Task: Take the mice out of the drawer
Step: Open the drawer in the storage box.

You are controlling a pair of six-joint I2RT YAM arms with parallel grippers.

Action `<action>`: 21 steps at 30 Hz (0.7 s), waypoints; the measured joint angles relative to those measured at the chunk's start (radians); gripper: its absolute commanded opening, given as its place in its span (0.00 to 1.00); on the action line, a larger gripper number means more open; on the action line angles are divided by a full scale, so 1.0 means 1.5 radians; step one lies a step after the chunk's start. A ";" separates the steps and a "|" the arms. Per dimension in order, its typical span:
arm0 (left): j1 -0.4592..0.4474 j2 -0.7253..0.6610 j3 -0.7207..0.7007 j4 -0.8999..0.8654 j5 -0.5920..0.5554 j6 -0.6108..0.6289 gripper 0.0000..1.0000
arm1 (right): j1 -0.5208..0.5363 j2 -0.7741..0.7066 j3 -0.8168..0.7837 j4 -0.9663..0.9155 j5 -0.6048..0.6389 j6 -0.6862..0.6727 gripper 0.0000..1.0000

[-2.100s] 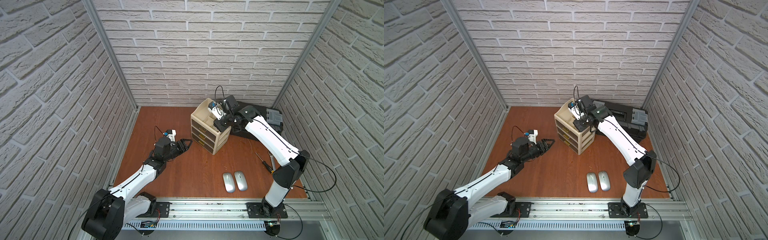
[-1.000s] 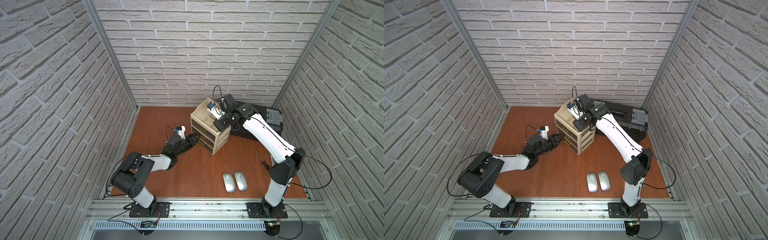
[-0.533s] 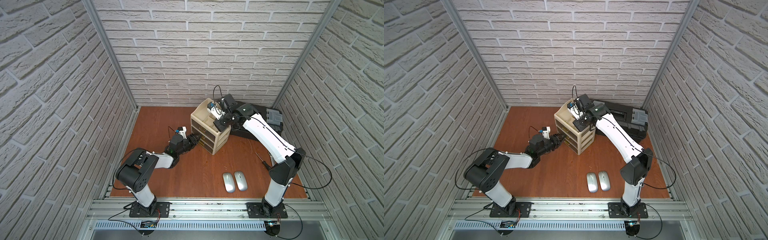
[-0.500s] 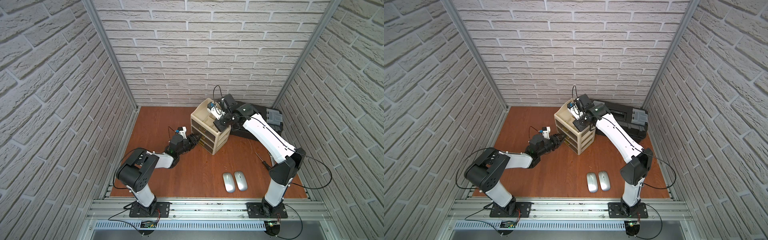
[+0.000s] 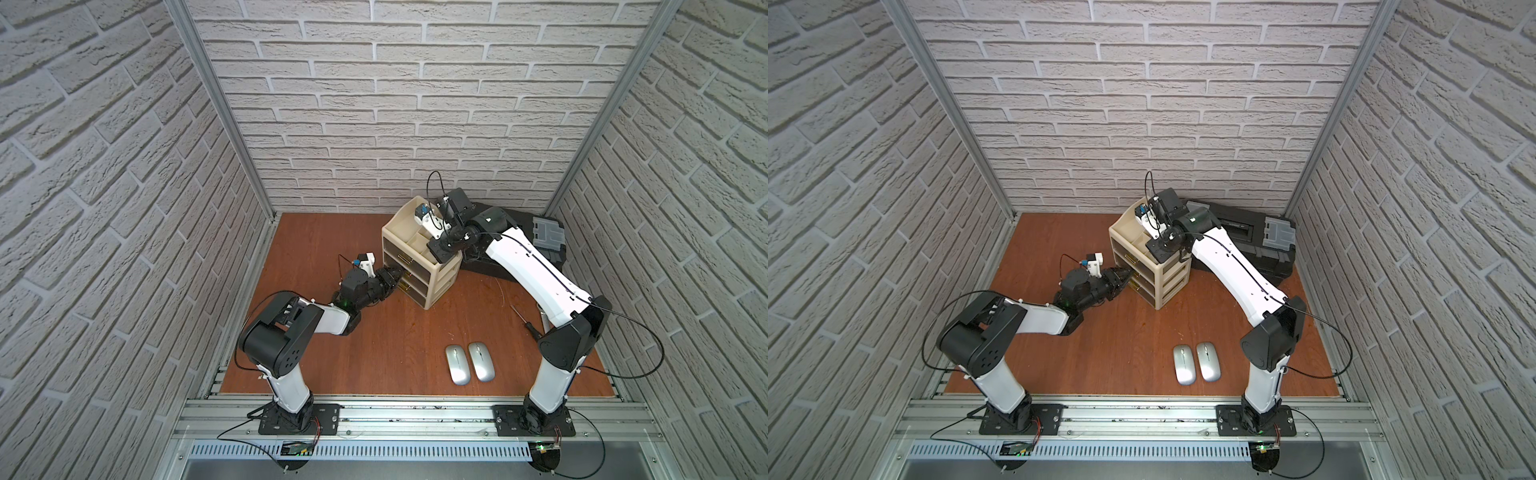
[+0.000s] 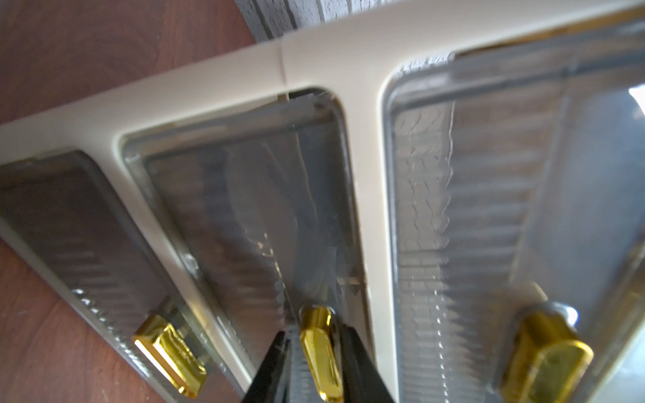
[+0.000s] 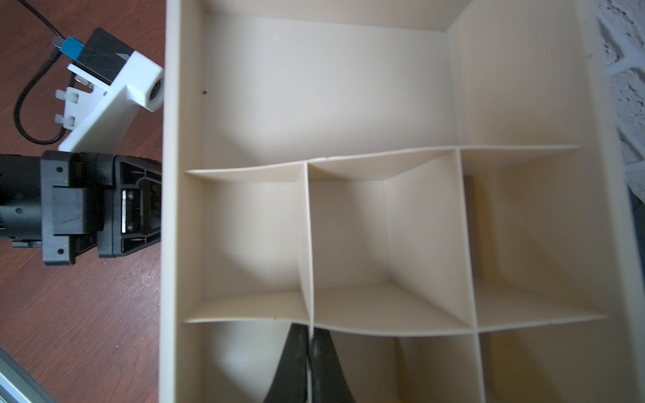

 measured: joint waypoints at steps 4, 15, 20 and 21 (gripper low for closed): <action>-0.001 0.001 0.000 0.006 0.000 -0.012 0.21 | 0.000 0.000 0.000 0.000 0.000 0.000 0.03; -0.001 0.001 0.000 0.005 -0.001 -0.047 0.13 | 0.000 0.000 0.000 0.000 0.000 0.002 0.03; -0.001 -0.005 -0.004 0.001 -0.001 -0.056 0.11 | 0.000 0.000 0.000 0.000 0.000 0.003 0.03; -0.001 -0.008 -0.007 -0.003 -0.001 -0.056 0.12 | 0.000 0.000 0.000 0.000 0.001 0.004 0.03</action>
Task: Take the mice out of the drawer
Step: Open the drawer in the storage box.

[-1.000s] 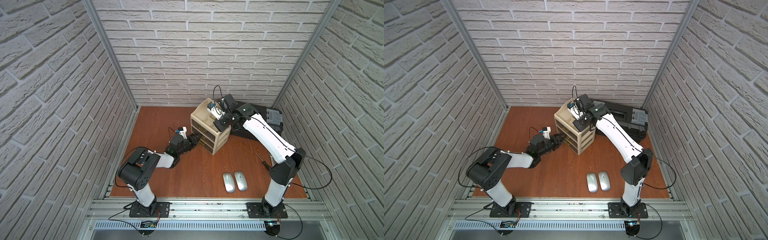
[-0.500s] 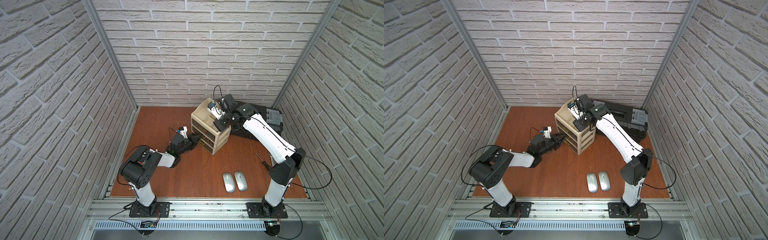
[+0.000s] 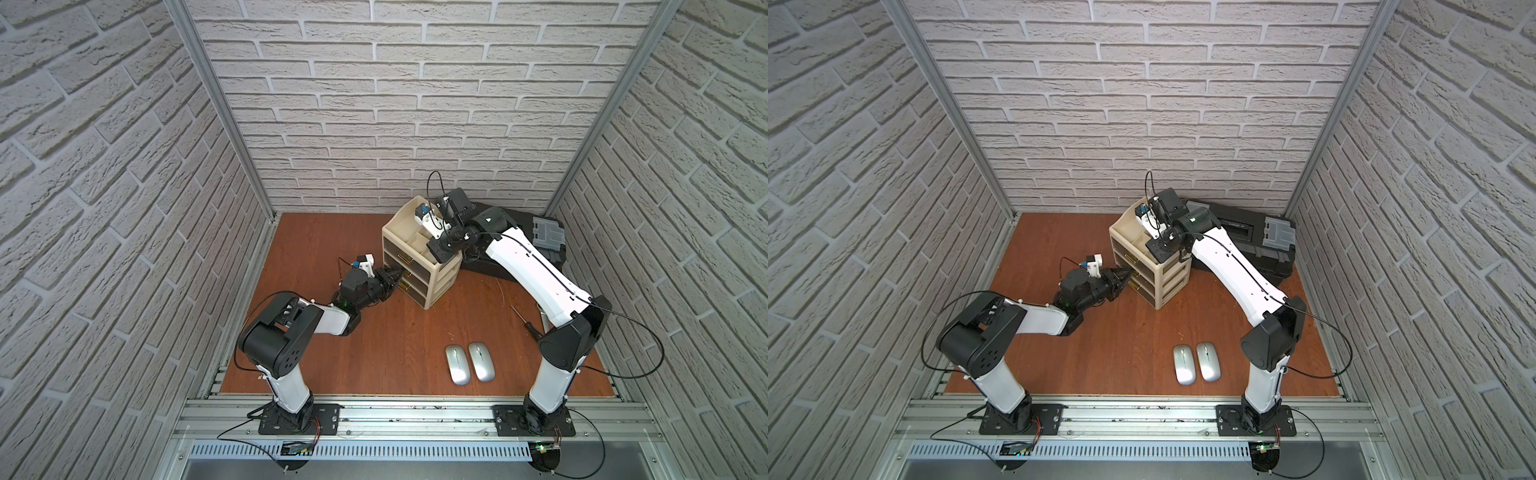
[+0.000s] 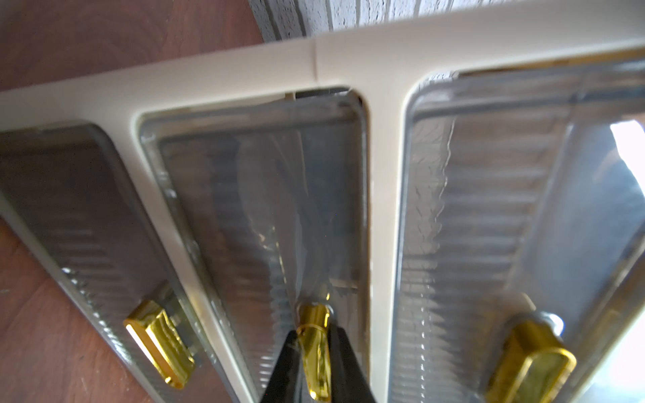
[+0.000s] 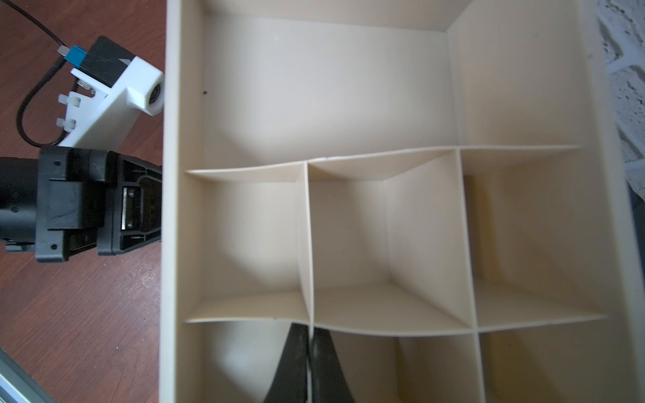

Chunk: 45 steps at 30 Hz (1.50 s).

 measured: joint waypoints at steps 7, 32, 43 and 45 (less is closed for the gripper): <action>0.007 -0.061 -0.030 -0.061 -0.001 0.004 0.11 | 0.000 0.000 0.000 0.000 0.002 0.001 0.03; 0.088 -0.320 -0.146 -0.300 0.049 0.066 0.11 | 0.000 0.000 0.000 0.000 0.002 0.003 0.03; 0.111 -0.390 -0.171 -0.382 0.055 0.089 0.11 | 0.000 0.000 0.000 0.000 0.001 0.003 0.02; 0.115 -0.397 -0.171 -0.384 0.056 0.093 0.11 | 0.000 0.000 0.000 -0.001 0.001 0.005 0.02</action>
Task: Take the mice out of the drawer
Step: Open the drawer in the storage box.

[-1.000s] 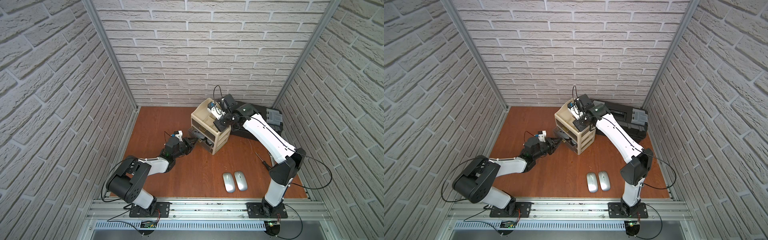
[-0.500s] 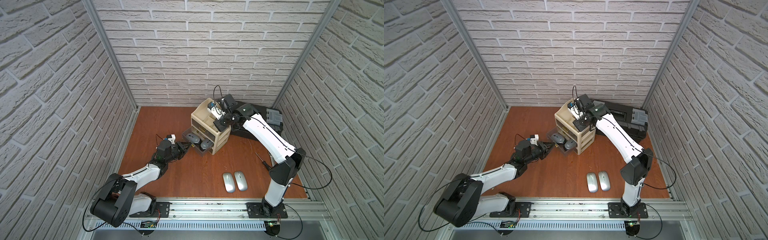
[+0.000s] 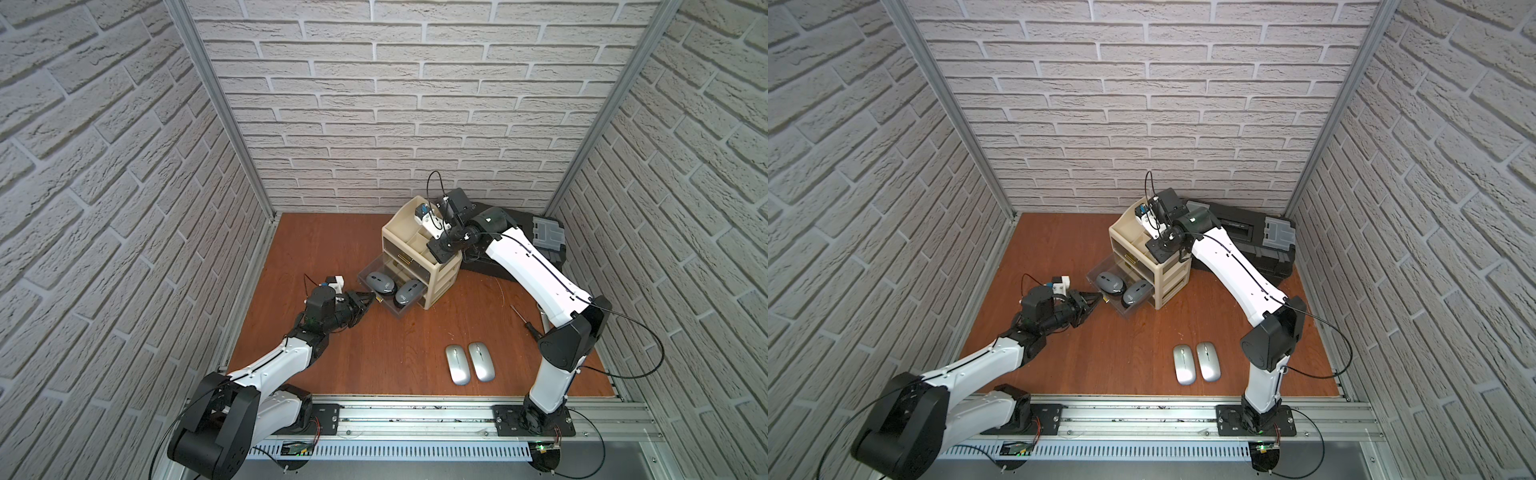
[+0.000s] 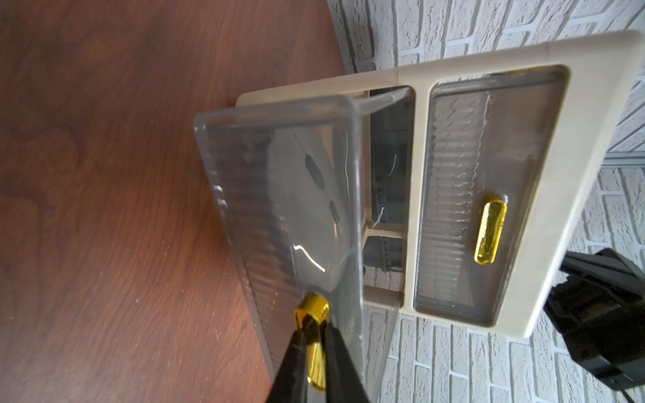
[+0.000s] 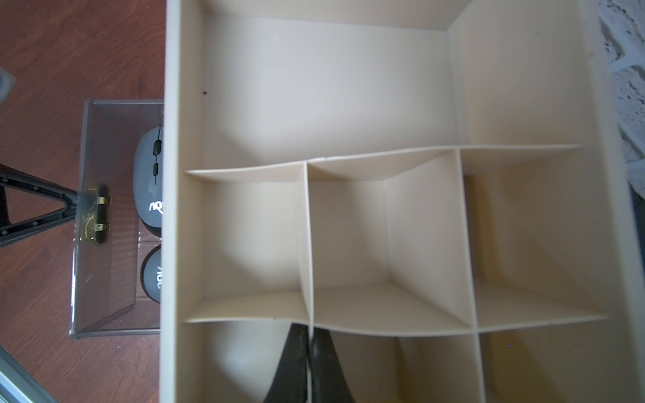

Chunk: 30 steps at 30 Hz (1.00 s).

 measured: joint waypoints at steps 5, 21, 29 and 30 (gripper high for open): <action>0.007 -0.005 0.000 -0.008 0.006 0.006 0.11 | 0.000 0.000 0.000 0.000 0.000 0.002 0.05; 0.021 -0.008 0.000 -0.026 0.017 0.018 0.17 | 0.005 -0.003 0.038 -0.014 0.038 0.005 0.49; 0.083 -0.053 -0.002 -0.122 0.032 0.048 0.23 | 0.057 -0.078 0.068 -0.010 0.033 -0.010 0.46; 0.089 -0.056 -0.001 -0.130 0.035 0.052 0.24 | 0.071 -0.083 0.073 -0.009 0.029 -0.010 0.46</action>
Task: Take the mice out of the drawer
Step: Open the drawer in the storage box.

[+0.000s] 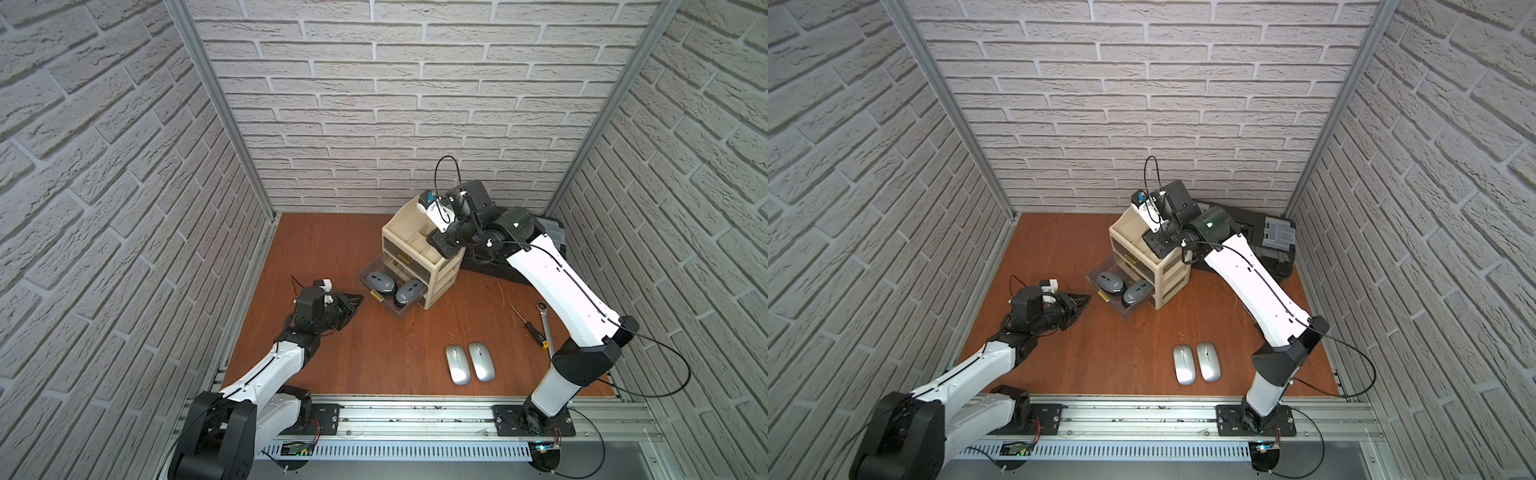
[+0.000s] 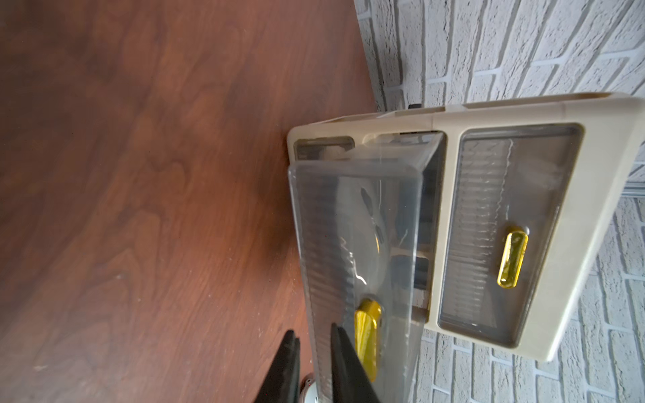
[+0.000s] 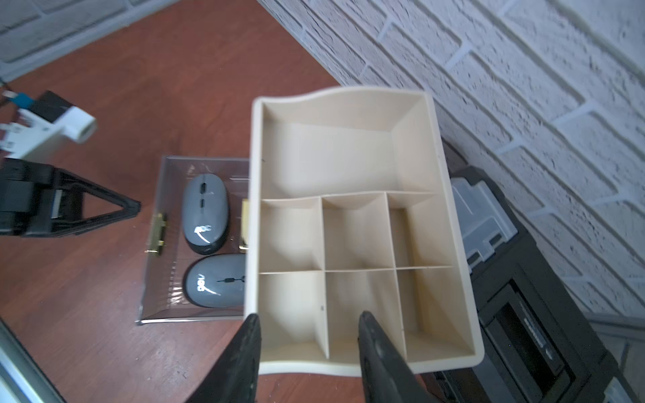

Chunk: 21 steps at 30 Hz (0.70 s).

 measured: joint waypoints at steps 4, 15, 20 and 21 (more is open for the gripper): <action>0.013 -0.004 0.004 -0.036 0.010 0.021 0.24 | 0.053 -0.001 0.010 0.007 -0.036 0.000 0.45; 0.021 0.075 0.004 0.006 0.018 0.042 0.24 | 0.112 0.126 0.000 0.039 -0.062 0.008 0.38; 0.021 0.159 0.003 0.097 0.021 0.053 0.21 | 0.113 0.180 -0.003 0.050 -0.041 0.008 0.35; 0.021 0.173 0.002 0.114 0.022 0.054 0.20 | 0.113 0.186 -0.003 0.052 -0.038 0.008 0.35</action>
